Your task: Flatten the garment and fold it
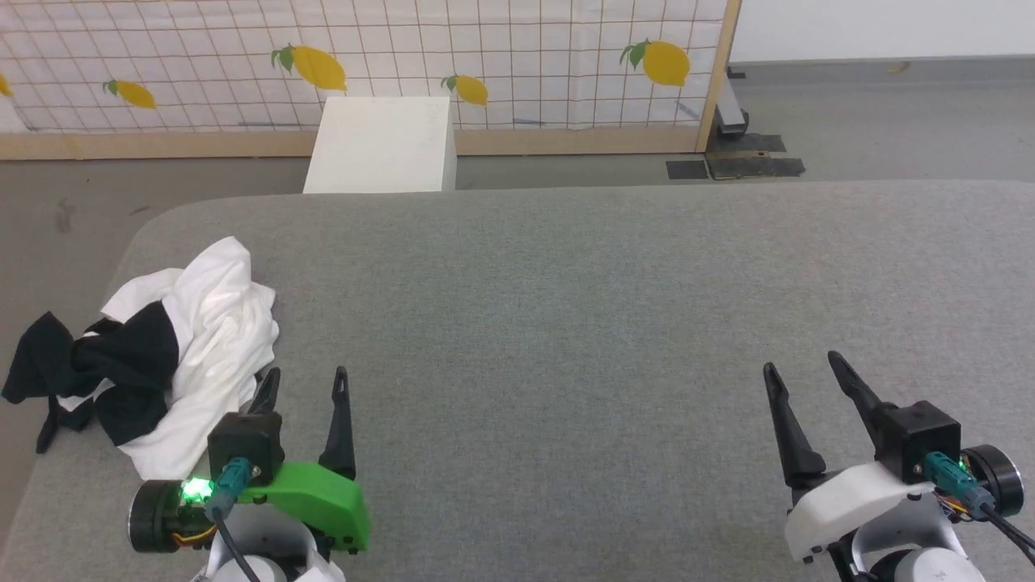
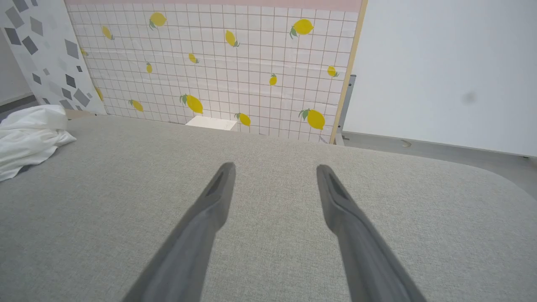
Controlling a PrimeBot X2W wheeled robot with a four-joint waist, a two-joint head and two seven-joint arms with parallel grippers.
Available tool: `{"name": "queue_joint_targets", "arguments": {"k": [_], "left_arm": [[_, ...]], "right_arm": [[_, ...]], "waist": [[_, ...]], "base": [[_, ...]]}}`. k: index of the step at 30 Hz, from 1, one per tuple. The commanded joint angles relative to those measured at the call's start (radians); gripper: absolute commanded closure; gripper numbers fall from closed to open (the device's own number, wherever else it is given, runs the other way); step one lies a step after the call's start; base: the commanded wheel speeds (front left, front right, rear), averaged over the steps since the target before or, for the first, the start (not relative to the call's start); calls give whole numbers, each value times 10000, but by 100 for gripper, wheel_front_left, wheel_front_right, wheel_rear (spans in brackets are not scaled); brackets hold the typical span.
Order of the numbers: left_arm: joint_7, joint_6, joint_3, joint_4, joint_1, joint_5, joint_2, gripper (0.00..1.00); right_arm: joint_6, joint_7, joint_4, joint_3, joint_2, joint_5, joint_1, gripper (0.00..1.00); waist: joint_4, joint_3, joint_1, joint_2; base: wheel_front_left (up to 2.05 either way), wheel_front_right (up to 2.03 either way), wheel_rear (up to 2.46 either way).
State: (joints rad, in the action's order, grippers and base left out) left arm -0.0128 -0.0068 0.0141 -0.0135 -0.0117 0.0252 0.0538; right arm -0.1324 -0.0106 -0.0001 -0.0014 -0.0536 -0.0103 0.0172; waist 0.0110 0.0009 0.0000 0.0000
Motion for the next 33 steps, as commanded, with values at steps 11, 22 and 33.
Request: {"name": "queue_joint_targets", "arguments": {"k": [11, 22, 33], "left_arm": [[-319, 100, 89, -235, -146, 187, 23, 0], [-551, 156, 109, -397, -156, 351, 86, 0], [-779, 212, 265, -423, -89, 467, 83, 0]], "right_arm": [[3, -237, 83, 13, 6, -154, -89, 0], [4, -380, 121, 69, 9, -242, -132, 0], [6, -517, 81, 60, 12, -308, -107, 0]], "waist": [[716, 44, 0, 0], [1719, 64, 0, 0], [2320, 95, 0, 0]], "base": [[0, 0, 0], [-6, -6, -6], [-29, -29, -29]]}}
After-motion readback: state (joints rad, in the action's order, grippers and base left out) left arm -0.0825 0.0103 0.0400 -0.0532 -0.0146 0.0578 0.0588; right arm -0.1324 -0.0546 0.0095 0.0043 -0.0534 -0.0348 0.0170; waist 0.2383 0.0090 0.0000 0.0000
